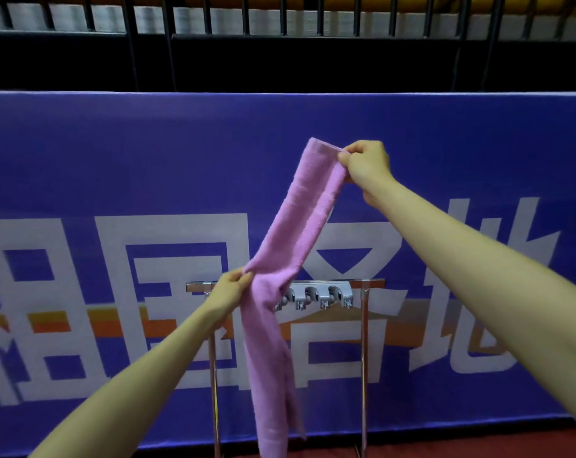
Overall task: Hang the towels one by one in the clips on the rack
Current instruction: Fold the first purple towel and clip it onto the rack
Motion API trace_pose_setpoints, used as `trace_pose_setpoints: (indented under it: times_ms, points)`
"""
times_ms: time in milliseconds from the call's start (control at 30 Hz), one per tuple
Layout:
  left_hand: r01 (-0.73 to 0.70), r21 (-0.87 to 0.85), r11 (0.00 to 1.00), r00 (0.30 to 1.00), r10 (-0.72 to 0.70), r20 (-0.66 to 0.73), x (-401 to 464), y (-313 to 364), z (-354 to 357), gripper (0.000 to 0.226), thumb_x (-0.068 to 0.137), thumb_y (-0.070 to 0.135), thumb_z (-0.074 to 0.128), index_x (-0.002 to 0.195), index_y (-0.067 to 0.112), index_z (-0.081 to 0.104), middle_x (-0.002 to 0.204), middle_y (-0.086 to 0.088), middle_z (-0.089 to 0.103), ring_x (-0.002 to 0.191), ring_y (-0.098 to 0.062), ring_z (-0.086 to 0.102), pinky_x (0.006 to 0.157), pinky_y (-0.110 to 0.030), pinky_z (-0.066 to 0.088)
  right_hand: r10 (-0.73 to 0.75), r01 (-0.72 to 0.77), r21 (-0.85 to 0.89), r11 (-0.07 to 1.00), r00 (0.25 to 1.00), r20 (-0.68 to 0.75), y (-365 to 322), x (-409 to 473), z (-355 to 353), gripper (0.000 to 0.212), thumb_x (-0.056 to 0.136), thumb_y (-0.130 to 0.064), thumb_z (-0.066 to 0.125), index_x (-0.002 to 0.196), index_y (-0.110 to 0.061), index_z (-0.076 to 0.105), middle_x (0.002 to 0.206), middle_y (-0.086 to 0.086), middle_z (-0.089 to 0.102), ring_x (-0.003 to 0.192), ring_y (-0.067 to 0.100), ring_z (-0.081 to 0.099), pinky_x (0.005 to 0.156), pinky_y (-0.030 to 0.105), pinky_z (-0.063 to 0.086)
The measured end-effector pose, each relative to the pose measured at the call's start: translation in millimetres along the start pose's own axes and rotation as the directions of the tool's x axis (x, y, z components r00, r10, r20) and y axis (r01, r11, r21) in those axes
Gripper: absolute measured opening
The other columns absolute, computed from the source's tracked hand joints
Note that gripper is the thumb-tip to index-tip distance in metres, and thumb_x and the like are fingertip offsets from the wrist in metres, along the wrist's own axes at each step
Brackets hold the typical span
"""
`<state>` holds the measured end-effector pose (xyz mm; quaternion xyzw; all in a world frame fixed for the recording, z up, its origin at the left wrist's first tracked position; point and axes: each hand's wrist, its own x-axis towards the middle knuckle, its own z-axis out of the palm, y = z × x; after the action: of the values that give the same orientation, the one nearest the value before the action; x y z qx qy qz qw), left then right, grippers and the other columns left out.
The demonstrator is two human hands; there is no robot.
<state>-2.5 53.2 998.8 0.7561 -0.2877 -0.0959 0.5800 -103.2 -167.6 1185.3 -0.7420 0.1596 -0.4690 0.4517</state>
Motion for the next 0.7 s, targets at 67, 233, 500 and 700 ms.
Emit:
trace_pose_setpoints:
  times_ms: [67,233,500,700]
  points:
    - [-0.055,0.004,0.998,0.998,0.055,-0.018,3,15,-13,0.025,0.1,0.024,0.042,0.108,0.021,0.065,0.108,-0.007,0.068,0.1,-0.022,0.063,0.089,-0.032,0.049,0.041,-0.039,-0.08,0.996,0.999,0.027,15,4,-6,0.013,0.077,-0.004,0.054,0.072,-0.004,0.066,0.082,0.008,0.066,0.08,0.025,0.064,0.077,0.051,0.057]
    - [-0.17,0.049,0.984,0.984,0.172,-0.042,15,64,-36,0.018,0.096,0.017,0.049,0.094,0.018,0.066,0.09,0.004,0.069,0.083,-0.009,0.063,0.069,-0.016,0.053,0.17,-0.116,-0.294,0.949,0.972,0.164,49,-3,-15,0.018,0.077,-0.001,0.056,0.088,0.011,0.064,0.08,0.009,0.057,0.073,0.02,0.051,0.063,0.034,0.046]
    - [-0.251,0.29,0.924,0.968,0.232,0.1,28,127,-55,0.022,0.089,0.03,0.061,0.089,0.009,0.07,0.081,-0.003,0.072,0.07,-0.011,0.063,0.068,-0.028,0.053,0.214,-0.137,-0.235,0.962,0.914,0.346,67,-54,0,0.01,0.082,-0.002,0.06,0.09,-0.004,0.067,0.089,0.005,0.063,0.085,0.019,0.056,0.064,0.027,0.044]
    - [-0.265,0.437,0.859,0.961,0.2,0.19,23,141,-40,0.025,0.087,0.035,0.063,0.068,0.018,0.065,0.061,0.007,0.061,0.056,-0.008,0.054,0.054,-0.021,0.044,0.061,-0.118,0.072,0.99,0.84,0.539,40,-86,27,0.024,0.084,-0.004,0.065,0.105,-0.014,0.065,0.096,-0.004,0.065,0.092,0.008,0.059,0.071,0.024,0.044]
